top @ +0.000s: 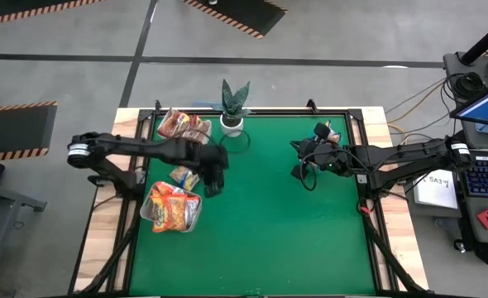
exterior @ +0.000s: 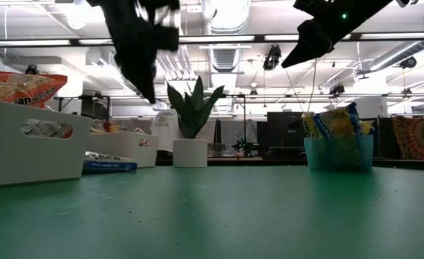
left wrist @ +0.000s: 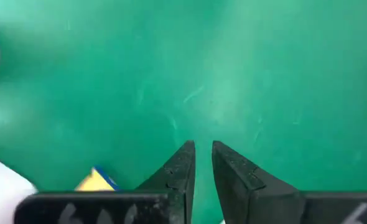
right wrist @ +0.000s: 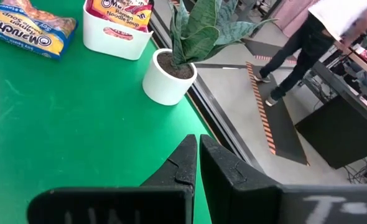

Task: Sort Maruchan noodles
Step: Put the blue noodle pack into the blue bin

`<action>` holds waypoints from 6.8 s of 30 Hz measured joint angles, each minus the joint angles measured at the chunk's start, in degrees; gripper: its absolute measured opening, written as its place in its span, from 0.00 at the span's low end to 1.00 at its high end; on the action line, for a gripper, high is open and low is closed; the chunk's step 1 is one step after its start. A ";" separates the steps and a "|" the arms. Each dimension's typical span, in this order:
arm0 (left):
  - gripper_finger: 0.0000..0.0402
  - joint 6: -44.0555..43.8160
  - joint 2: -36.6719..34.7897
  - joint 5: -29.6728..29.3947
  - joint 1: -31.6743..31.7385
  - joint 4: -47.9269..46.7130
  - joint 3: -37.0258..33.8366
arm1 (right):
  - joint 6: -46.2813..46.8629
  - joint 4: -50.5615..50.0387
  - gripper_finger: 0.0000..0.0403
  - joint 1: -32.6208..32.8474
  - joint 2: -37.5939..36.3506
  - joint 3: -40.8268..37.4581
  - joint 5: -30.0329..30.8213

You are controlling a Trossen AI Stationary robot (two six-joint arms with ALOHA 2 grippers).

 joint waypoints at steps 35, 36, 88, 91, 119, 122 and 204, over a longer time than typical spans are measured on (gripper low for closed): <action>0.09 3.64 0.07 -6.46 -4.14 38.88 -13.21 | -0.15 -0.09 0.02 0.02 0.00 0.00 -0.11; 0.09 3.79 0.07 -7.68 -4.06 35.46 -11.87 | -0.15 -0.09 0.02 0.02 0.00 0.00 -0.11; 0.09 18.82 4.90 -12.23 -6.96 27.99 -10.58 | 60.91 -20.42 0.02 12.29 6.54 -0.11 -28.76; 0.09 18.80 4.84 -12.25 -6.88 31.19 -13.13 | 63.23 -20.21 0.03 12.30 8.31 -0.11 -29.19; 0.09 16.03 14.37 -5.13 -5.76 45.52 -14.75 | 68.04 -7.07 0.78 11.94 17.50 -0.26 -25.21; 0.09 17.15 13.24 -5.43 -5.78 44.68 -14.75 | 66.34 -3.18 0.80 11.01 19.96 -0.26 -24.87; 0.09 11.26 13.20 -8.15 -5.57 41.97 -18.38 | 51.85 48.81 0.74 0.70 49.84 1.93 -23.45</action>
